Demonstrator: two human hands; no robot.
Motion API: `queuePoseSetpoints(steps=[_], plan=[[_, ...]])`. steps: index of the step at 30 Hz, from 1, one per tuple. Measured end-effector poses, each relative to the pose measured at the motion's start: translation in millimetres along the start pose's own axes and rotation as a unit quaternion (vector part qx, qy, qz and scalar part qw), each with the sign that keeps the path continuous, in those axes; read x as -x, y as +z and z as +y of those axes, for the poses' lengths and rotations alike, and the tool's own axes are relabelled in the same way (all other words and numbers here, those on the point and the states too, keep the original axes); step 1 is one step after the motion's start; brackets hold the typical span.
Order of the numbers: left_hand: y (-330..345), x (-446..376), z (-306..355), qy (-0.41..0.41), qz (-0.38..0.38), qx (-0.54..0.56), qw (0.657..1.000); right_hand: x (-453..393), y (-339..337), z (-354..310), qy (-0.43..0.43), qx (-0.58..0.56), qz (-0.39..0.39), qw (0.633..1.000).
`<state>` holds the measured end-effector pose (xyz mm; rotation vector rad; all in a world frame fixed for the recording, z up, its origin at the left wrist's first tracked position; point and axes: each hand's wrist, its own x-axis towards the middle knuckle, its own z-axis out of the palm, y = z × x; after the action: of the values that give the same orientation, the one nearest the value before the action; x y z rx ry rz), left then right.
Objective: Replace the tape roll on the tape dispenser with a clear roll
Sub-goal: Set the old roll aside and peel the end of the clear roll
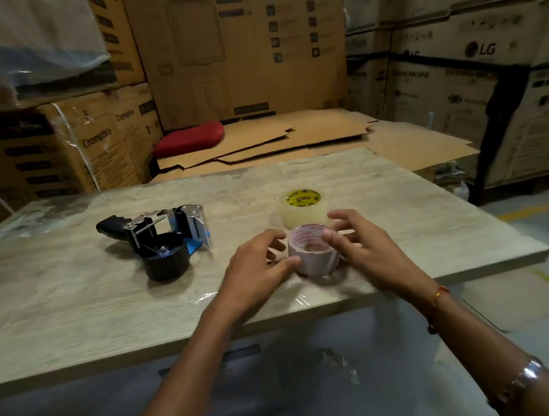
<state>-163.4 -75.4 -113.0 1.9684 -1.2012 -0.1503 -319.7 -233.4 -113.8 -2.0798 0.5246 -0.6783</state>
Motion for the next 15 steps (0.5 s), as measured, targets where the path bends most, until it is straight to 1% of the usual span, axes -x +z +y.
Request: queuePoseSetpoints(steps=[2,4,7,10,13,15], plan=[[-4,-8,-2,-0.033,0.004,0.055,0.998,-14,-8,3,0.01,-0.043,0.015,0.999],[-4,-22,-5,-0.054,0.039,0.08,0.995,-32,-13,8,0.023,-0.061,0.03,0.997],[6,-48,-8,-0.07,0.079,0.099,0.99,-63,-12,19,0.034,-0.029,0.043,0.998],[20,-74,-9,-0.08,0.059,0.132,0.986,-87,-7,27,0.034,0.023,0.028,0.999],[31,-95,-11,-0.085,0.022,0.171,0.981,-104,-3,39,0.022,0.041,-0.021,0.999],[35,-103,-15,-0.084,0.009,0.179,0.98,-111,-1,47,0.01,0.053,-0.038,0.998]])
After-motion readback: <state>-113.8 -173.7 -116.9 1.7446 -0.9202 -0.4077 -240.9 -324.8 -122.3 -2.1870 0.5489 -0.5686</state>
